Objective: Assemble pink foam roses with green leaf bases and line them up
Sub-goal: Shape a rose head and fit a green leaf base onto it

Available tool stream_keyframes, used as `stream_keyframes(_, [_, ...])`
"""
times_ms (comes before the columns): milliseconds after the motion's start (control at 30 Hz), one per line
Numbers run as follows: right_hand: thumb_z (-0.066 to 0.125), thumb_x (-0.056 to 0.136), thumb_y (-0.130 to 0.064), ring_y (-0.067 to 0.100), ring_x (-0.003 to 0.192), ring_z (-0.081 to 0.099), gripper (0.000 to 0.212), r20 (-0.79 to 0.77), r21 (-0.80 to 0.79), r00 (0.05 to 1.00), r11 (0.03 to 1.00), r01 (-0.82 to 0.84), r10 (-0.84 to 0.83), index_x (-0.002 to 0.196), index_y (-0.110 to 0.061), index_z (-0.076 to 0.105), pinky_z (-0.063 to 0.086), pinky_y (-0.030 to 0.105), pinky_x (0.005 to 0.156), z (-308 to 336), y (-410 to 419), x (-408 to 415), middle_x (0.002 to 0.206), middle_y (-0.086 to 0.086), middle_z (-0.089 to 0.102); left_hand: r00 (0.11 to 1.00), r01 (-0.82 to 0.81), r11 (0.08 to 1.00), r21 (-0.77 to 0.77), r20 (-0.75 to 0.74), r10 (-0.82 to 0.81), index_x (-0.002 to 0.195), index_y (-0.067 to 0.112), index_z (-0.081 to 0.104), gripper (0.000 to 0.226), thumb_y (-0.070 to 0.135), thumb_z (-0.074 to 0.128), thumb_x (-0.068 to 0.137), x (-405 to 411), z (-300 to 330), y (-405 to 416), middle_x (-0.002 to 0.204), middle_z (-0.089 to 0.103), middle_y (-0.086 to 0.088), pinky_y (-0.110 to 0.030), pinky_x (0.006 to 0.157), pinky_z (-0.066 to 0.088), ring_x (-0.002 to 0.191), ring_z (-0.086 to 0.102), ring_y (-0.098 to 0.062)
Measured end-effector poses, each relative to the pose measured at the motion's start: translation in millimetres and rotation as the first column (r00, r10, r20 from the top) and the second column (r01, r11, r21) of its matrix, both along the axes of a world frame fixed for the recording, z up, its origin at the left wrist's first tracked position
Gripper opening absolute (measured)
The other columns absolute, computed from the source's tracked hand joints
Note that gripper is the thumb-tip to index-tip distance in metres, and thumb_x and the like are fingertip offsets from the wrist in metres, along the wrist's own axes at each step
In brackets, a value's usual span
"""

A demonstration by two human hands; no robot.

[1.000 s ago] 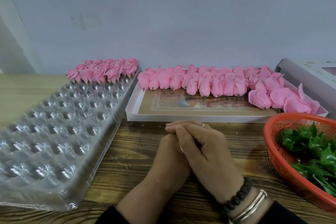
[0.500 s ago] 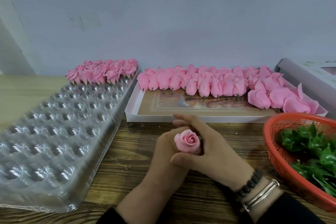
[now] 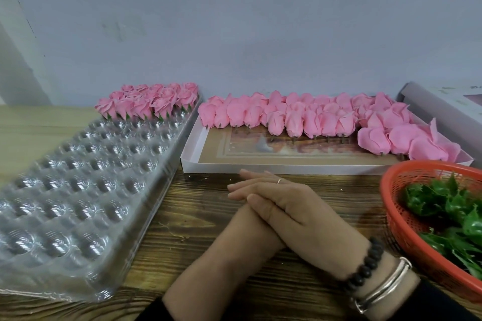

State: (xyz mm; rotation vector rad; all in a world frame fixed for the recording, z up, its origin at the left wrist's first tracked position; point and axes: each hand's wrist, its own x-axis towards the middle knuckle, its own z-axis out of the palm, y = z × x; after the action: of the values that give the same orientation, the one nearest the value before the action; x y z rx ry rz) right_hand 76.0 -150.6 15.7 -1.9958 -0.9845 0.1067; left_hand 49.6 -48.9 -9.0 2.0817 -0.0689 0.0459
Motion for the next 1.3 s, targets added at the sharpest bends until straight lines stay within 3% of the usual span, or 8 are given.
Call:
stream_keyframes(67, [0.036, 0.088, -0.033, -0.013, 0.125, 0.036, 0.040, -0.010, -0.046, 0.999, 0.998, -0.031, 0.031, 0.113, -0.024, 0.065, 0.025, 0.017, 0.110, 0.0, -1.4, -1.1, 0.120, -0.020, 0.060, 1.000, -0.017, 0.993, 0.115, 0.002, 0.017, 0.143, 0.005, 0.013, 0.049, 0.005, 0.034, 0.098, -1.0, 2.4, 0.5, 0.138, 0.012, 0.012, -0.001, 0.094, 0.010, 0.126, 0.022, 0.010])
stream_keyframes(267, [0.055, 0.068, -0.061, -0.006, 0.109, 0.050, 0.053, -0.006, 0.074, 0.997, 0.994, 0.083, -0.083, 0.120, -0.053, 0.048, 0.043, 0.026, 0.098, -5.3, -7.9, -3.4, 0.110, -0.027, 0.058, 0.988, 0.114, 0.986, -0.125, 0.115, -0.099, 0.079, 0.029, 0.055, 0.030, 0.000, 0.063, 0.082, -6.0, 9.4, 7.0, 0.065, 0.064, 0.011, -0.008, 0.053, 0.046, 0.061, 0.061, 0.007])
stream_keyframes(400, [0.059, 0.059, -0.068, -0.008, 0.114, 0.048, 0.060, -0.047, 0.151, 0.986, 0.974, 0.168, -0.163, 0.116, -0.055, 0.047, 0.043, 0.021, 0.097, -8.8, -7.8, -2.3, 0.118, -0.029, 0.056, 0.976, -0.008, 0.989, -0.148, 0.213, 0.040, 0.083, 0.015, 0.067, 0.005, 0.011, 0.066, 0.082, 0.4, 6.6, 6.9, 0.080, 0.071, -0.005, -0.031, 0.073, 0.057, 0.077, 0.067, -0.012])
stream_keyframes(567, [0.040, 0.075, -0.071, -0.004, 0.110, 0.053, 0.051, -0.003, 0.229, 0.966, 0.940, 0.252, -0.258, 0.110, -0.041, 0.062, 0.043, 0.022, 0.095, -12.9, 6.3, -8.8, 0.112, -0.023, 0.063, 0.956, -0.042, 0.996, -0.084, 0.285, 0.065, 0.101, 0.020, 0.059, 0.026, -0.002, 0.052, 0.089, -6.9, 7.7, -5.4, 0.097, 0.063, 0.005, -0.008, 0.070, 0.048, 0.083, 0.061, -0.006])
stream_keyframes(733, [0.041, 0.092, -0.048, -0.002, 0.106, 0.058, 0.038, -0.059, 0.126, 0.981, 0.973, 0.193, -0.187, 0.102, -0.026, 0.071, 0.041, 0.017, 0.096, -8.6, 0.7, -1.0, 0.107, -0.017, 0.067, 0.989, 0.070, 0.993, -0.098, 0.137, -0.057, 0.083, 0.014, 0.061, 0.017, -0.003, 0.060, 0.082, -1.4, 8.9, -5.5, 0.066, 0.060, 0.009, -0.009, 0.059, 0.046, 0.062, 0.060, 0.003])
stream_keyframes(900, [0.057, 0.086, -0.041, 0.005, 0.064, 0.068, 0.018, -0.243, 0.035, 0.969, 0.998, 0.052, -0.042, 0.103, -0.041, 0.063, 0.053, 0.020, 0.052, -2.2, -6.4, -1.1, 0.097, -0.020, 0.068, 0.970, 0.174, 0.923, -0.344, -0.103, -0.221, 0.060, 0.019, 0.060, 0.027, -0.004, 0.063, 0.074, -6.2, 6.3, 2.2, 0.046, 0.052, 0.003, -0.020, 0.049, 0.041, 0.045, 0.050, -0.008])
stream_keyframes(1167, [0.075, 0.055, -0.043, -0.007, 0.097, 0.060, 0.067, -0.298, 0.075, 0.952, 0.993, 0.089, -0.063, 0.118, -0.037, 0.053, 0.045, 0.010, 0.082, -5.9, -15.9, 8.1, 0.106, -0.015, 0.065, 0.965, 0.195, 0.970, -0.145, 0.208, -0.163, 0.088, 0.002, 0.068, 0.007, 0.002, 0.063, 0.085, 0.0, 11.0, 10.5, 0.085, 0.071, -0.006, -0.019, 0.071, 0.052, 0.081, 0.066, -0.012])
stream_keyframes(1300, [0.075, 0.055, -0.057, -0.007, 0.101, 0.059, 0.065, -0.239, 0.212, 0.967, 0.967, 0.138, -0.085, 0.113, -0.035, 0.057, 0.044, 0.010, 0.085, -4.0, -13.0, 3.8, 0.108, -0.016, 0.065, 0.968, 0.108, 0.982, -0.157, 0.243, -0.068, 0.073, 0.010, 0.067, 0.012, 0.003, 0.064, 0.082, 1.0, 10.2, 9.7, 0.068, 0.069, -0.003, -0.022, 0.062, 0.052, 0.067, 0.065, -0.009])
